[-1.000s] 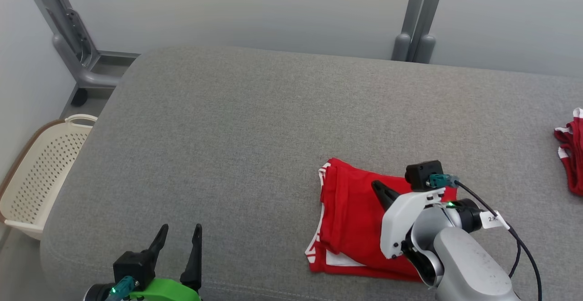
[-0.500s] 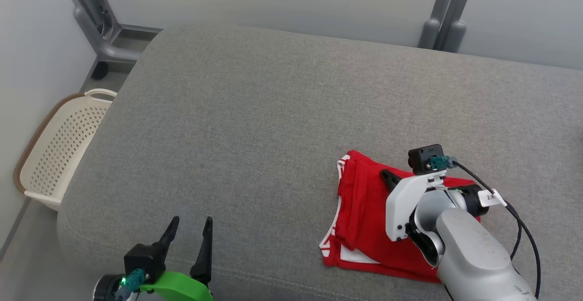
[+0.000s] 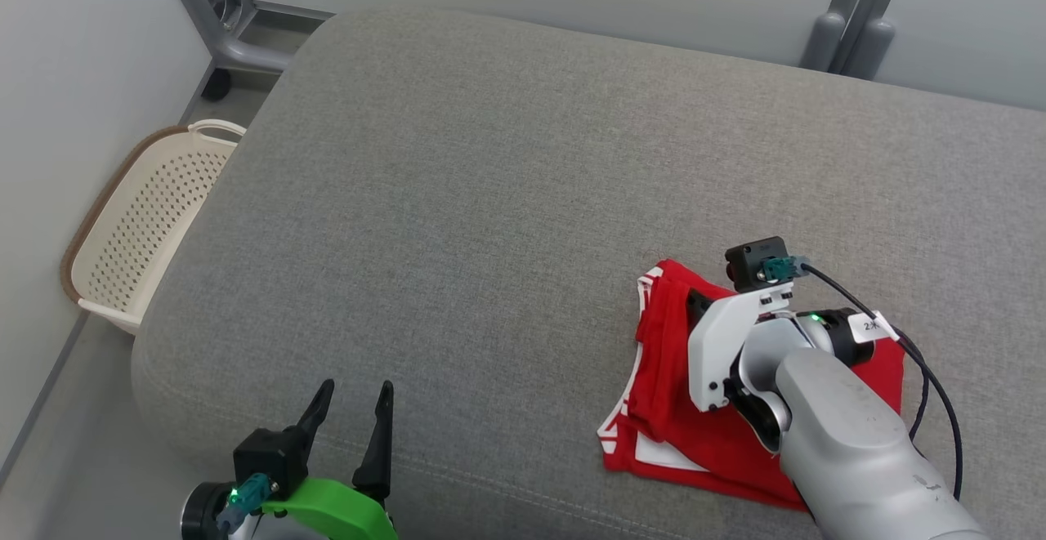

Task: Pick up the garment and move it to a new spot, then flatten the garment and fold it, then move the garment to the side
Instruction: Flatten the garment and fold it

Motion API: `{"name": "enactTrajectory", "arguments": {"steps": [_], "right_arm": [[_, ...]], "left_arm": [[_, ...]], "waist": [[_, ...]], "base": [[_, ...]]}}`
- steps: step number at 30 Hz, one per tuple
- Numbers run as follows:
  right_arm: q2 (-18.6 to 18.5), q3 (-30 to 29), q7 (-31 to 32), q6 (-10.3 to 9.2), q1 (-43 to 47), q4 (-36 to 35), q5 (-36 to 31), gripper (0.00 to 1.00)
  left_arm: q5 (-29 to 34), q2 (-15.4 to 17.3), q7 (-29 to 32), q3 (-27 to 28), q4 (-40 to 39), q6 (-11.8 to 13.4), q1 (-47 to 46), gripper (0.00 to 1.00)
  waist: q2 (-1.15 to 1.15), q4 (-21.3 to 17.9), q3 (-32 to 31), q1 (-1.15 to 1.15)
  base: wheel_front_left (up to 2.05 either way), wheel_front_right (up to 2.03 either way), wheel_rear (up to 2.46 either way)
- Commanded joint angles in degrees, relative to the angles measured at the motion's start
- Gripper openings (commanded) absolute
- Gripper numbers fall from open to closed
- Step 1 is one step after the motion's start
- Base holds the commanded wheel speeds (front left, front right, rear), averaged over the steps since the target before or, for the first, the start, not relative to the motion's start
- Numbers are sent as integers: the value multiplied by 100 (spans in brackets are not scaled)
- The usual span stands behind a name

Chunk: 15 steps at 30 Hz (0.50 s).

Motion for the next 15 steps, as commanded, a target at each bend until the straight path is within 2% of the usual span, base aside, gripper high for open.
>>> {"name": "enactTrajectory", "arguments": {"steps": [1, 15], "right_arm": [[-17, 13, -49, -1, -70, 30, 20, 0], [-15, 428, -92, -1, -383, 400, 278, 0]], "left_arm": [[53, -8, -25, 20, 9, -13, -79, 100], [137, -158, -27, 96, 142, -163, -139, 100]], "waist": [[0, 30, 32, 0], [0, 271, 78, 0]], "base": [[0, 0, 0], [0, 0, 0]]}}
